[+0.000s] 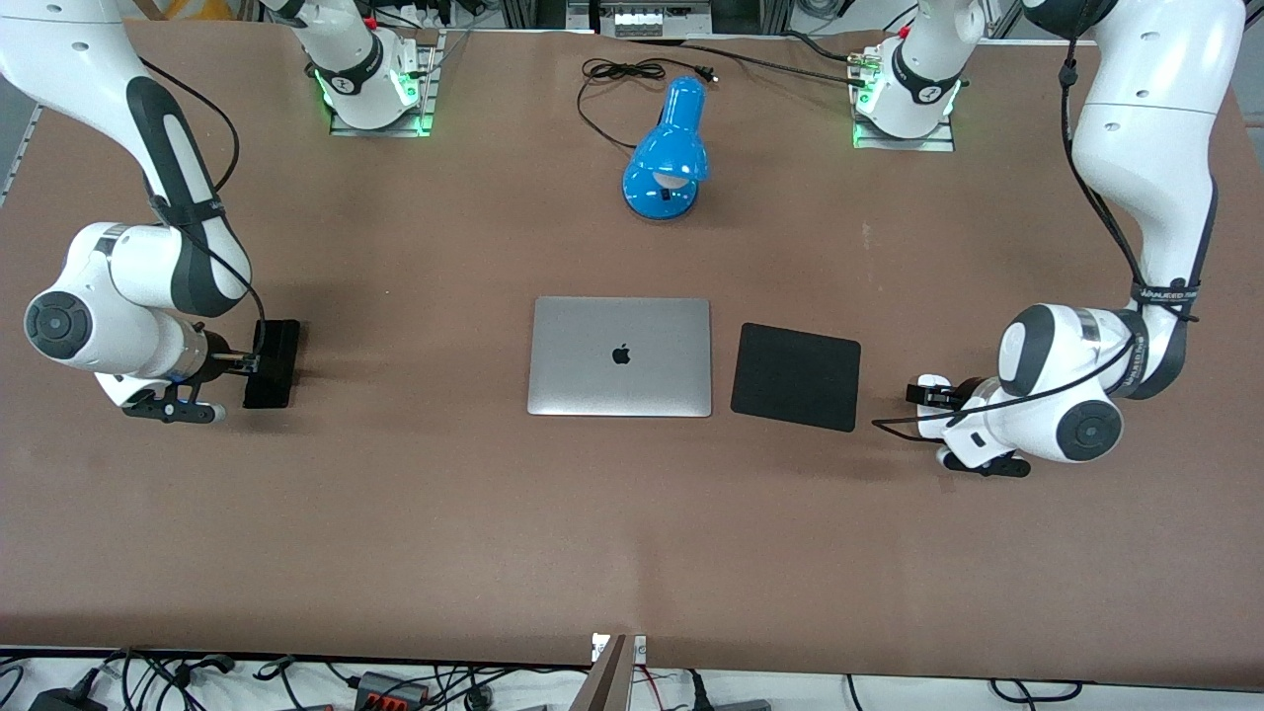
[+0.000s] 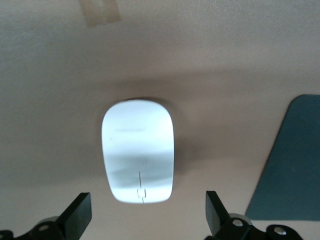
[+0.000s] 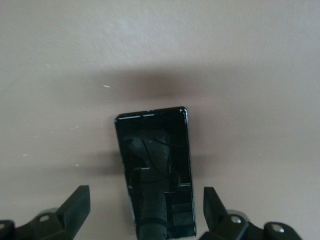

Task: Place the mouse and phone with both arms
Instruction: 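Grasp the phone with the right gripper while the left gripper grasps the mouse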

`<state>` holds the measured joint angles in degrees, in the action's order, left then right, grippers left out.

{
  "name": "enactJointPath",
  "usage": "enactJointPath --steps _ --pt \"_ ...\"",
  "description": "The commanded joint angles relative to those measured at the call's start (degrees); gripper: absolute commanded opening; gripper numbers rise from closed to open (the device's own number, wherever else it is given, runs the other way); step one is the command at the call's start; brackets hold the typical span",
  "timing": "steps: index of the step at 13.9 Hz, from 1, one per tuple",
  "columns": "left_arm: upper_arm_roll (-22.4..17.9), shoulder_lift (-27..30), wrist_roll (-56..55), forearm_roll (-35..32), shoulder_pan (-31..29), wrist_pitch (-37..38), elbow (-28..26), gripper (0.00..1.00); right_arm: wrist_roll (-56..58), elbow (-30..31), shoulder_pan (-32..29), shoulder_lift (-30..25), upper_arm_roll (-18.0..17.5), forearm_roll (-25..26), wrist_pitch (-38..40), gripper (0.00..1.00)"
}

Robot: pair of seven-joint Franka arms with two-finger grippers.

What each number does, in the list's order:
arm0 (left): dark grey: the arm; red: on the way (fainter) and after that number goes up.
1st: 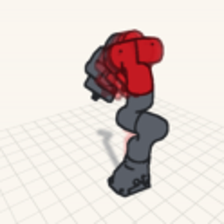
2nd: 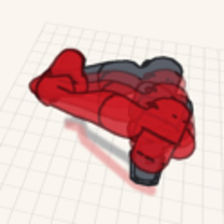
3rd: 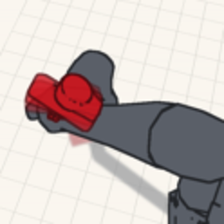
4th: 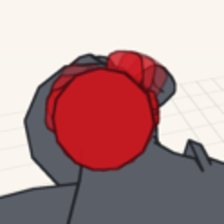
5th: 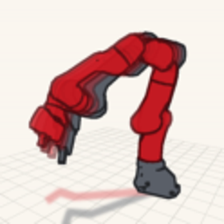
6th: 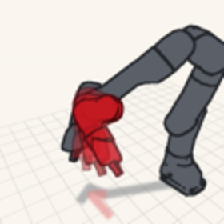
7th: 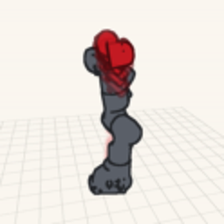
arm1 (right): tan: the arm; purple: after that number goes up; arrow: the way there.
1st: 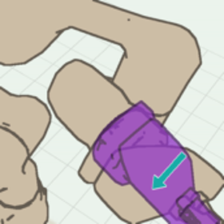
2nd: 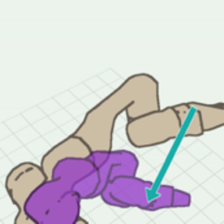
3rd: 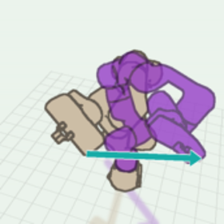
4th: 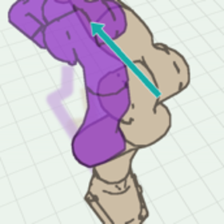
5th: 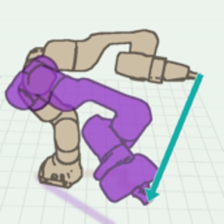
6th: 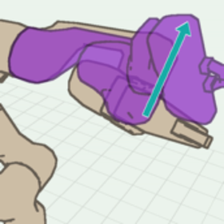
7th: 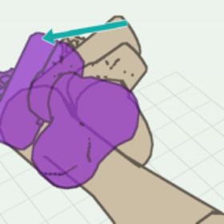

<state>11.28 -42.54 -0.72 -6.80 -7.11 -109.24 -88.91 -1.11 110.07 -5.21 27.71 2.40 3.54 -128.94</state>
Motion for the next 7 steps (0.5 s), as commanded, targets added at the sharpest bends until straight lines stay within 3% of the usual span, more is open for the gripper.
enactJointPath --steps 1,6,7 --pt "0.1 -2.2 0.8 -1.5 -0.1 -1.6 1.5 1.0 -1.2 2.3 -0.9 0.6 -0.5 0.4 -2.4 1.0" --pt "0.1 -3.5 0.8 -1.5 -0.1 -2.3 1.8 1.0 -1.0 2.3 -1.0 3.5 -0.5 0.5 -3.0 1.0" --pt "0.1 -3.5 0.8 -1.5 -0.1 -2.4 1.8 0.91 -1.0 2.3 -1.4 3.8 -0.5 0.5 -3.0 1.0"
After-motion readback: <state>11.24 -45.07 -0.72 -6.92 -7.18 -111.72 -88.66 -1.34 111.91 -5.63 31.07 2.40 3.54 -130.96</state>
